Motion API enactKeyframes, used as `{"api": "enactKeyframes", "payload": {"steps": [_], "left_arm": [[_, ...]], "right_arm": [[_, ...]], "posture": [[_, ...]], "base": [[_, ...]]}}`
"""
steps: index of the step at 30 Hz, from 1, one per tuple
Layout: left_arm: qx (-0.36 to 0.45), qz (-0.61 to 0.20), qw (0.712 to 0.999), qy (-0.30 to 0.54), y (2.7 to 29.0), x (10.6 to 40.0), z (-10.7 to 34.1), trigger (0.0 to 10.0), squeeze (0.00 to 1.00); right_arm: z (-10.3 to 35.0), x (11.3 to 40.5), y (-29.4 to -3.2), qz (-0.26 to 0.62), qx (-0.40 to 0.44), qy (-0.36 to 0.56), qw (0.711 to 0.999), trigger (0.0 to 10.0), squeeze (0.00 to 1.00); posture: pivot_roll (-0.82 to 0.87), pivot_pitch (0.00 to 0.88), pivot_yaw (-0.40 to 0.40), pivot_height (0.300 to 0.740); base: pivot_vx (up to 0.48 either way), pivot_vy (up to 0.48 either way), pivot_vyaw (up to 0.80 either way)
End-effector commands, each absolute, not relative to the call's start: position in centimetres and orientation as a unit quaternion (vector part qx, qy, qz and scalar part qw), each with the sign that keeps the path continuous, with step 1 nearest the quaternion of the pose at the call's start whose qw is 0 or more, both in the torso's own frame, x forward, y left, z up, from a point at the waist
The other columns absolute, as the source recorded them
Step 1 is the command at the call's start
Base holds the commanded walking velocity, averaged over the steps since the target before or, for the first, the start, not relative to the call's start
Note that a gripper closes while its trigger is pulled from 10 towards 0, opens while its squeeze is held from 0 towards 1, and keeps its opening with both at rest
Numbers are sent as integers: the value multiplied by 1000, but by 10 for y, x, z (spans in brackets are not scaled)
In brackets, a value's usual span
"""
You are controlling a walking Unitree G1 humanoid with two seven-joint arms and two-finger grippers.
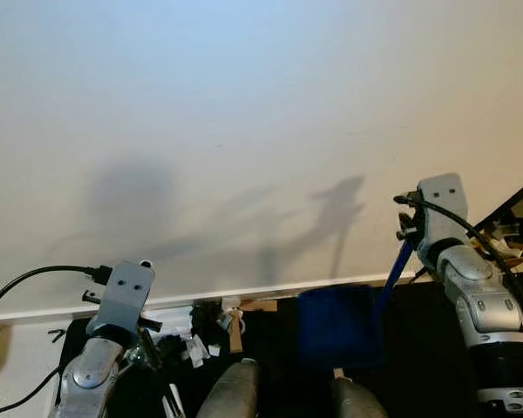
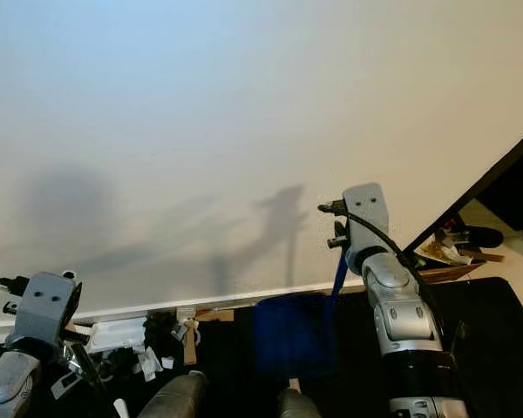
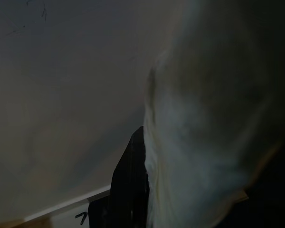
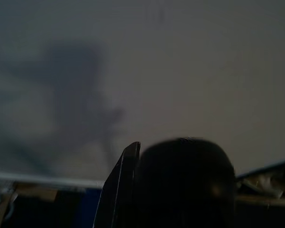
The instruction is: Sweep floor
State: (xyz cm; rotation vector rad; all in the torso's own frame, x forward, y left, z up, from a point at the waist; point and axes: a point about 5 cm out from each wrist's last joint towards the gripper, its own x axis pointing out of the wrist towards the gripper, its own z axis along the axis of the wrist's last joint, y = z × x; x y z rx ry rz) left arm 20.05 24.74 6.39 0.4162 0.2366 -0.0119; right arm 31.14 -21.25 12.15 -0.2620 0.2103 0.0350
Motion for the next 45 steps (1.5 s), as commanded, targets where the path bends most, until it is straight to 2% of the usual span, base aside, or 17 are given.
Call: {"api": "enactKeyframes", "payload": {"steps": [1,15,31,45], "left_arm": [[209,-8,969,128,247,198,60,10000,0],[211,-7,969,128,248,198,60,10000,0],[212,-6,969,128,250,197,61,10000,0],[214,-6,968,128,251,197,62,10000,0]], "right_arm": [[128,313,-212,13,-129,64,990,10000,0],[101,318,-181,69,-123,25,990,10000,0],[125,324,-162,101,-70,-59,991,10000,0],[114,324,-159,89,-120,-68,986,10000,0]], "posture": [[206,141,-8,740],[230,139,4,740],[236,138,5,740],[248,130,8,740]], "base": [[0,0,0],[0,0,0],[0,0,0],[0,0,0]]}}
